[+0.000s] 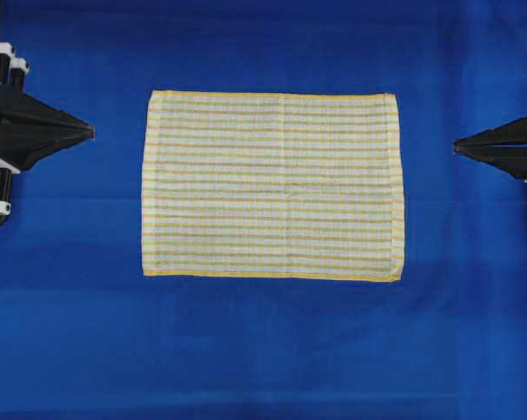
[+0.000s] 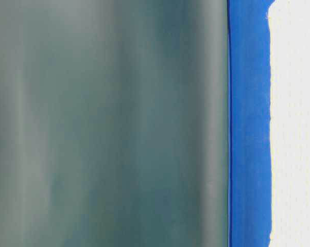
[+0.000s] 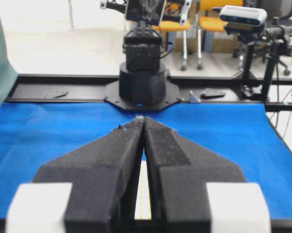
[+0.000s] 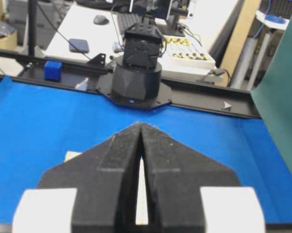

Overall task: Fold the yellow towel.
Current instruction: 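Move both grippers to the top corners of the yellow checked towel, then grasp the towel's top left and right corners with both grippers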

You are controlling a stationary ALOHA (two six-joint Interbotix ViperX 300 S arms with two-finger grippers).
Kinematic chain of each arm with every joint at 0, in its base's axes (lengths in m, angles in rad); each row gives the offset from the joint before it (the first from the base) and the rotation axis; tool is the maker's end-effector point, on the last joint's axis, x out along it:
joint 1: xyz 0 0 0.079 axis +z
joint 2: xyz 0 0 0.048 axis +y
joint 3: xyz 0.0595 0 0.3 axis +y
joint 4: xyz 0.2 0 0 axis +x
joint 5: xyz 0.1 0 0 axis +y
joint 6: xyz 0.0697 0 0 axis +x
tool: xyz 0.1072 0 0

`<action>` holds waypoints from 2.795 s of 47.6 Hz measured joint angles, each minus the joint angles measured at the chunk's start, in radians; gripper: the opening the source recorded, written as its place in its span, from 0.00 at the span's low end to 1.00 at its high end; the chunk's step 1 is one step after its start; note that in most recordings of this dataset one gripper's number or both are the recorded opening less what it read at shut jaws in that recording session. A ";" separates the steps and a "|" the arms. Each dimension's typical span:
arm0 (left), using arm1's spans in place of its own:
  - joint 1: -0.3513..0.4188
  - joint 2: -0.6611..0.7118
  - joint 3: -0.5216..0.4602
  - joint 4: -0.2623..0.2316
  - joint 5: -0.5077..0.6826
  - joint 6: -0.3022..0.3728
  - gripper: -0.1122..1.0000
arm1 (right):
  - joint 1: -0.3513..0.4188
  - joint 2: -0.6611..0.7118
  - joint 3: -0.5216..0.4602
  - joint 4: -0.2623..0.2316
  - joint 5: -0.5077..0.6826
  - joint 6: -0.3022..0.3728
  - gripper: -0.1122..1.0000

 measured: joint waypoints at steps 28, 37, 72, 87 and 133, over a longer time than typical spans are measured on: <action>0.195 0.195 0.028 -0.048 0.069 -0.005 0.14 | -0.258 0.235 -0.020 0.107 0.149 0.006 0.11; 0.256 0.347 0.032 -0.054 0.034 -0.008 0.59 | -0.359 0.371 -0.020 0.126 0.153 0.006 0.47; 0.434 0.905 0.029 -0.060 -0.213 -0.011 0.78 | -0.502 0.891 -0.058 0.130 -0.029 0.006 0.68; 0.436 0.994 -0.011 -0.061 -0.221 -0.011 0.73 | -0.502 0.992 -0.084 0.146 -0.086 0.008 0.61; 0.428 0.810 -0.020 -0.074 -0.064 0.012 0.11 | -0.480 0.839 -0.083 0.149 -0.037 0.002 0.14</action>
